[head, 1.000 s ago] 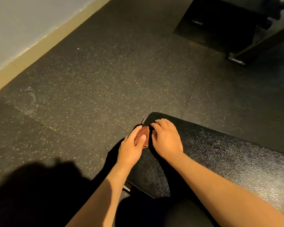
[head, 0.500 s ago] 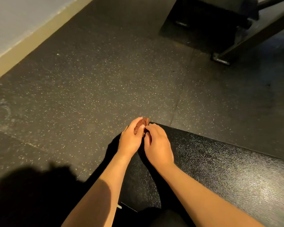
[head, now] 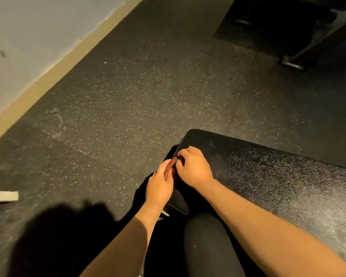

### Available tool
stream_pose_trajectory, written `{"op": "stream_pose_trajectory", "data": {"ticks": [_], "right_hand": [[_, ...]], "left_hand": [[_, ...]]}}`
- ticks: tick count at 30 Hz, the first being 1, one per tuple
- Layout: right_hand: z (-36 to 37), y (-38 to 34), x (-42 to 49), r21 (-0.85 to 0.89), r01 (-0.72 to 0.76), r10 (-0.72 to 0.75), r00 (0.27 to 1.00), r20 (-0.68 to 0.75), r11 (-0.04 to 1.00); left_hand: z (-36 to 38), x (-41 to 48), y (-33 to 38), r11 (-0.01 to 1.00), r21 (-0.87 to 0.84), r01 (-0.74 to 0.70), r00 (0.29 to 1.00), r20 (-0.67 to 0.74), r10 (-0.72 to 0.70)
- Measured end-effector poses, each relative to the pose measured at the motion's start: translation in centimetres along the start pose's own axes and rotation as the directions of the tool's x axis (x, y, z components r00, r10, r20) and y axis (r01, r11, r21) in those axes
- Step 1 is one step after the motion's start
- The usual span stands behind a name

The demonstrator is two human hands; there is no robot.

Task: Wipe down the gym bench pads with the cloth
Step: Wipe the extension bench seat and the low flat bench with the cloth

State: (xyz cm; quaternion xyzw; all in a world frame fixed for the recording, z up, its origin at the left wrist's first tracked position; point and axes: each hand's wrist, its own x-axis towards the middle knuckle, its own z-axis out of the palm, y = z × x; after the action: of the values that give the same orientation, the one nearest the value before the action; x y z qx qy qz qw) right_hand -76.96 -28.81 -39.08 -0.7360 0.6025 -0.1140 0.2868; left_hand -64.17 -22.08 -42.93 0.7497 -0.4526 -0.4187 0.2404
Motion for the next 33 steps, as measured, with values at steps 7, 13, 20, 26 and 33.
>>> {"op": "stream_pose_trajectory", "data": {"ticks": [7, 13, 20, 26, 33], "right_hand": [[-4.1, -6.1, -1.6, 0.038, -0.206, 0.197, 0.966, 0.164, 0.978], [-15.7, -16.2, -6.3, 0.311, -0.350, 0.342, 0.936, 0.081, 0.884], [-36.9, -28.0, -12.5, 0.612, -0.392, 0.452, 0.890, 0.063, 0.687], [-52.0, -32.7, -15.3, 0.635, -0.409, 0.546, 0.837, -0.025, 0.656], [-62.3, -29.7, -14.8, 0.530, -0.425, 0.609, 0.758, -0.235, 0.734]], "left_hand": [[-4.6, -1.5, 3.0, 0.987, -0.150, 0.060, 0.989, 0.142, -0.038], [-15.6, -6.9, 16.2, 0.972, -0.229, -0.053, 0.961, 0.253, 0.112], [-28.4, -16.1, 36.1, 0.976, -0.203, -0.077, 0.885, 0.438, 0.161], [-32.1, -20.7, 52.4, 0.959, -0.062, -0.276, 0.872, 0.405, 0.277], [-28.9, -20.2, 64.7, 0.862, 0.024, -0.506, 0.739, 0.526, 0.420]]}}
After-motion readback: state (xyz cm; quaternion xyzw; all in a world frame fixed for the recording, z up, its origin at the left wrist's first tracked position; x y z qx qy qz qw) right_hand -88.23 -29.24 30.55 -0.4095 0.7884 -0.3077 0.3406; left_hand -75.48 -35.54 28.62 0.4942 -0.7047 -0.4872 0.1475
